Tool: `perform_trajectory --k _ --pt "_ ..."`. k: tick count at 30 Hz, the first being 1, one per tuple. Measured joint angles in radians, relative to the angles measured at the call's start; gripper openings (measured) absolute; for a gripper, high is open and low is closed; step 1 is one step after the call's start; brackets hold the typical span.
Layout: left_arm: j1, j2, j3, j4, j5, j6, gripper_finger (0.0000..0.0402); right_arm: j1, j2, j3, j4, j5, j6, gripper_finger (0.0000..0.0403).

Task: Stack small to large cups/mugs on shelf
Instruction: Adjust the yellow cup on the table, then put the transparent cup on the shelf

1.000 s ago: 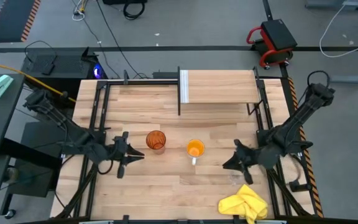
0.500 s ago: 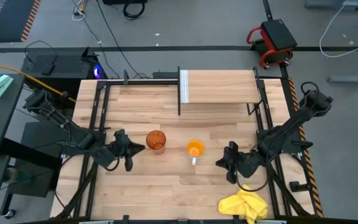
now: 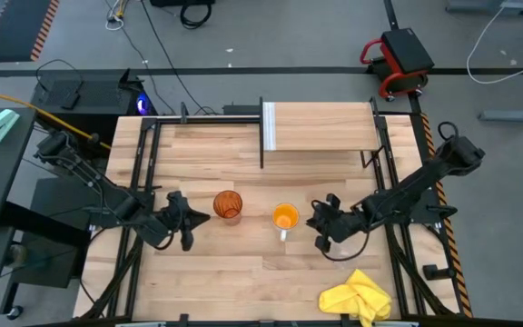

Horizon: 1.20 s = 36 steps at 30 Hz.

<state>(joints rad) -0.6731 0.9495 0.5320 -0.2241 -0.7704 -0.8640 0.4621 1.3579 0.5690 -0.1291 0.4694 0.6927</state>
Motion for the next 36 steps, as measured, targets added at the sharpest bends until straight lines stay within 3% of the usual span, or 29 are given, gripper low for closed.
perform_trajectory --k 7,24,31,36 --pt "-0.005 0.043 0.000 -0.001 0.009 -0.016 0.0028 -0.042 0.054 0.001 0.095 -0.037 -0.078 0.0043" --pt "-0.005 0.112 0.000 0.003 0.016 -0.049 0.0034 -0.148 0.129 0.140 0.095 -0.038 -0.272 0.0043" --pt "-0.005 0.112 0.000 0.002 0.041 -0.063 0.0028 -0.165 0.095 0.140 -0.034 -0.045 -0.260 0.0043" --pt "-0.018 0.144 0.000 0.019 0.061 -0.093 0.0035 -0.105 -0.020 0.140 -0.163 -0.052 -0.167 0.0043"
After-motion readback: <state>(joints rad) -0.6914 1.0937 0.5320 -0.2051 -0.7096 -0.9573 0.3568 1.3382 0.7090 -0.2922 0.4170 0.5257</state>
